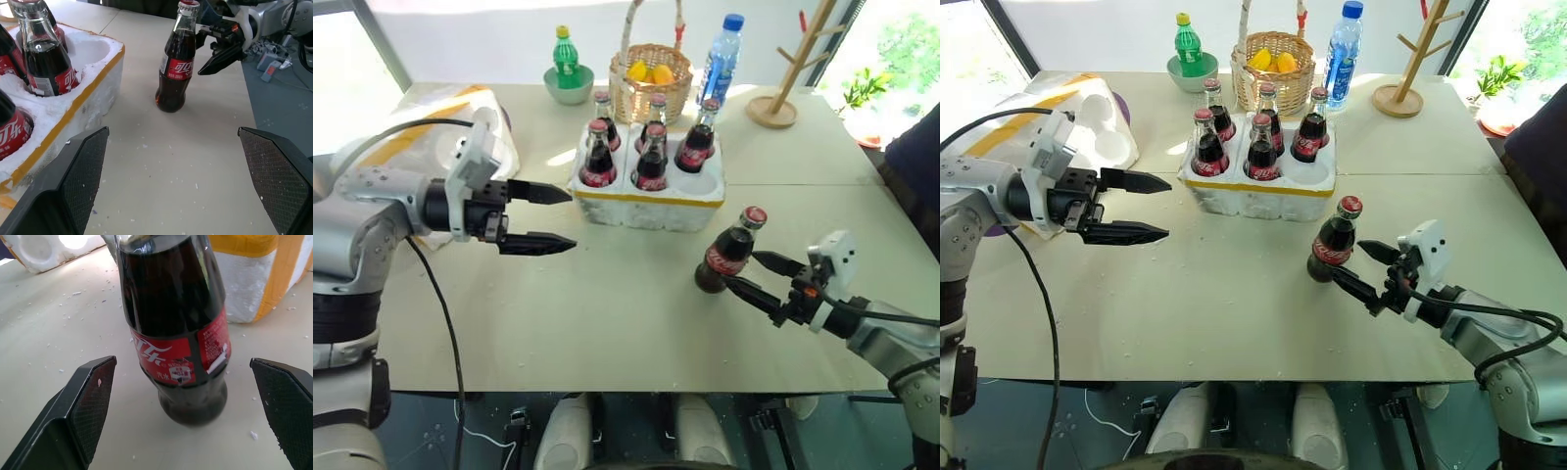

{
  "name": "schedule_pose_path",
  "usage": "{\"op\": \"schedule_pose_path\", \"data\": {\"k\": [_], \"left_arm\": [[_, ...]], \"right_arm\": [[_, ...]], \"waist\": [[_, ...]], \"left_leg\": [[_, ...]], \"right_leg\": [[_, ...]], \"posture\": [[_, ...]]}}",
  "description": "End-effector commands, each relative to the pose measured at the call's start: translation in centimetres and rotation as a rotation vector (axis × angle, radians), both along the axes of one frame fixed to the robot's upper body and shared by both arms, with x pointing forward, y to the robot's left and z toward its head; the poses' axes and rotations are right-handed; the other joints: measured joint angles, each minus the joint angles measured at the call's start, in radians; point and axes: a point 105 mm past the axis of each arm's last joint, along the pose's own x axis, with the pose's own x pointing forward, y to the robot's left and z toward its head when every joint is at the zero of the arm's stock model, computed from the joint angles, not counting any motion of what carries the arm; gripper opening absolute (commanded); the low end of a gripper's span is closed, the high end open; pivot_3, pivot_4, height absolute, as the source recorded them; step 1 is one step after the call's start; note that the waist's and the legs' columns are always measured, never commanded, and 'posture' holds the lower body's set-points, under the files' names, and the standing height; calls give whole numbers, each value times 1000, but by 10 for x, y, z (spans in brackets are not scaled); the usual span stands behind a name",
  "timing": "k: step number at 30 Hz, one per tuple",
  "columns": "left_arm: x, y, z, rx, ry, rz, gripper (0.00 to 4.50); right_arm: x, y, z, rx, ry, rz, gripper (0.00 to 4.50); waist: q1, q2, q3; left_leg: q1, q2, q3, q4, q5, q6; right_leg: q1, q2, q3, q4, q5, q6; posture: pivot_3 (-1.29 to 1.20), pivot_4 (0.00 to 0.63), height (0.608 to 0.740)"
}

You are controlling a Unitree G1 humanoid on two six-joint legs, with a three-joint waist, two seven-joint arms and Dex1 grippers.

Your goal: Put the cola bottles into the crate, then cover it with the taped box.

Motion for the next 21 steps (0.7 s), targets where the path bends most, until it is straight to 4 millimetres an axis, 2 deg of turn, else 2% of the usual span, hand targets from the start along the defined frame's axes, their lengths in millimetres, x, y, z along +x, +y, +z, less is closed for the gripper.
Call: {"op": "schedule_pose_path", "data": {"k": [1,3,6,7,8,12,14,16,18,21], "left_arm": [[-6,-4,6,-2,-30,-29,4423],[-6,-4,7,-1,-31,-31,4423],[-6,-6,7,0,-34,-36,4500],[-6,-7,7,3,-36,-37,4500],[-7,-7,6,5,-38,-38,4500],[-8,-7,9,-3,-44,-30,4500],[-7,-6,10,-11,-50,-19,4500],[-5,-7,11,-17,-59,-11,4500],[-3,-8,12,-26,-66,-5,4500],[0,-9,14,-37,-81,3,4500]], "right_arm": [[12,4,5,4,-46,-8,4500],[17,6,4,6,-45,-11,4500],[28,10,6,10,-58,-2,3721],[27,12,12,13,-75,16,3157],[25,14,20,18,-92,38,2826],[12,25,76,49,-206,190,2827],[16,25,105,60,-275,217,2827],[33,23,131,67,-331,186,2827],[55,22,148,53,-367,135,2827],[86,27,154,-8,-382,64,2827]], "waist": [[1,0,0],[2,0,0],[1,0,0],[0,0,0],[1,0,0],[1,2,1],[-4,2,2],[-8,2,2],[-9,2,2],[-5,2,2]], "left_leg": [[0,0,0,0,0,0],[0,0,0,0,0,0],[0,0,0,0,0,0],[0,0,0,0,0,0],[0,0,0,0,0,0],[-2,0,0,-1,0,0],[-3,0,1,-1,0,0],[-3,0,1,-1,0,0],[-3,1,1,-1,0,0],[-3,2,1,-1,0,0]], "right_leg": [[0,0,0,0,0,0],[0,0,0,0,0,0],[0,0,0,0,0,0],[0,0,0,0,0,0],[0,0,0,0,0,0],[-2,0,0,-1,0,1],[-3,0,0,0,1,3],[-4,0,1,0,2,3],[-4,1,1,0,2,3],[-4,2,1,0,2,3]], "posture": [[0,150,740],[0,150,740],[0,150,740],[0,150,740],[0,150,740],[0,150,740],[0,150,740],[0,150,740],[0,150,740],[0,150,740]]}}
